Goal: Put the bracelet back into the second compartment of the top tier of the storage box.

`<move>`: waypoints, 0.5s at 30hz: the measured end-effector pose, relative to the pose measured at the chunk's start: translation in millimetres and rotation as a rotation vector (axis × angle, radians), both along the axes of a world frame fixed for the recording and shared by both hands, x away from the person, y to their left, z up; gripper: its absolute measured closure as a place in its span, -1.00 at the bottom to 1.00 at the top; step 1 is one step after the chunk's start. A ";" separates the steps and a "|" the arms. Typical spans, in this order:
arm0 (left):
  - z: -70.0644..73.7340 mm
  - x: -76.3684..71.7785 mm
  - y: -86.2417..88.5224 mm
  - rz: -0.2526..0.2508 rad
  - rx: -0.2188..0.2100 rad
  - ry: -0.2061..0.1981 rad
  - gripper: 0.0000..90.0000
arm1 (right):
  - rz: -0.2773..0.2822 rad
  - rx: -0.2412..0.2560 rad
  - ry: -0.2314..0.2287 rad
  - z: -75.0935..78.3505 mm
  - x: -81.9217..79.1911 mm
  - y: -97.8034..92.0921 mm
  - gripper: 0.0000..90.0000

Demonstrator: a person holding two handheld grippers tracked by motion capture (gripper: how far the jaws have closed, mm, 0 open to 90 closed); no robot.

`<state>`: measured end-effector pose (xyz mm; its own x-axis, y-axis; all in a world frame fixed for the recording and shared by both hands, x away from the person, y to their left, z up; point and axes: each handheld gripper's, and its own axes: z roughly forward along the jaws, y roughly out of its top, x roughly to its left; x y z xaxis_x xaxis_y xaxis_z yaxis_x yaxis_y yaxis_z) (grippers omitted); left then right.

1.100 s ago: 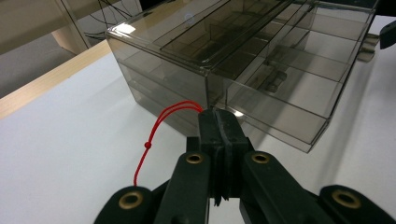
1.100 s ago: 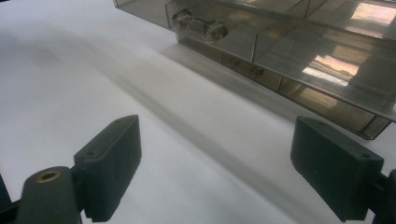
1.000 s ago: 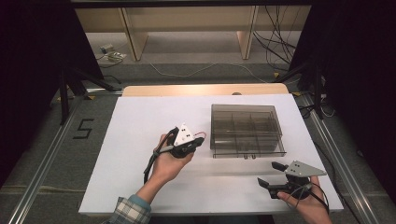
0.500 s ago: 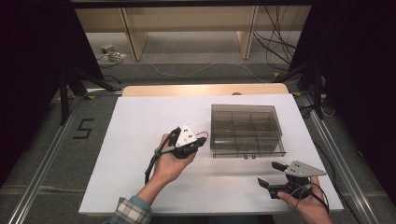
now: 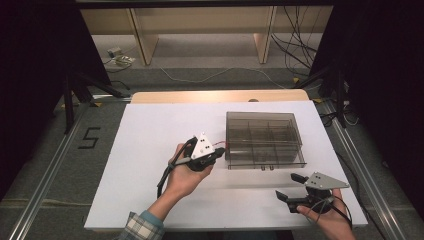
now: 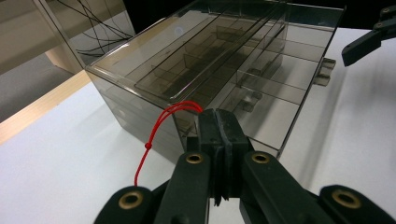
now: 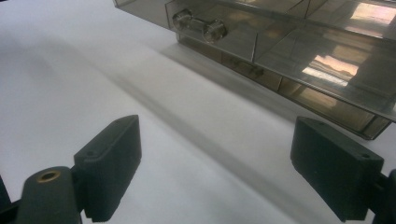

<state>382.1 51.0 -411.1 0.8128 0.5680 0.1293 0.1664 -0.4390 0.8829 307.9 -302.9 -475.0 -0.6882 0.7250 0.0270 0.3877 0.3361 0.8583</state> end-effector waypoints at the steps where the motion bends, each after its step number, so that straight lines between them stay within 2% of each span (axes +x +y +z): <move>1: 0.6 -0.4 -0.6 -0.003 0.002 -0.001 1.00 | 0.000 0.000 0.000 0.0 0.0 0.0 -0.62; 15: 6.0 -5.0 -10.5 -0.034 -0.001 -0.012 1.00 | -0.001 -0.002 0.001 -0.2 0.1 0.0 -0.62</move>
<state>377.1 40.5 -405.1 0.8299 0.5403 0.1387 0.1405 -0.4431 0.8854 308.0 -302.8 -475.3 -0.6876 0.7256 0.0265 0.3890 0.3373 0.8572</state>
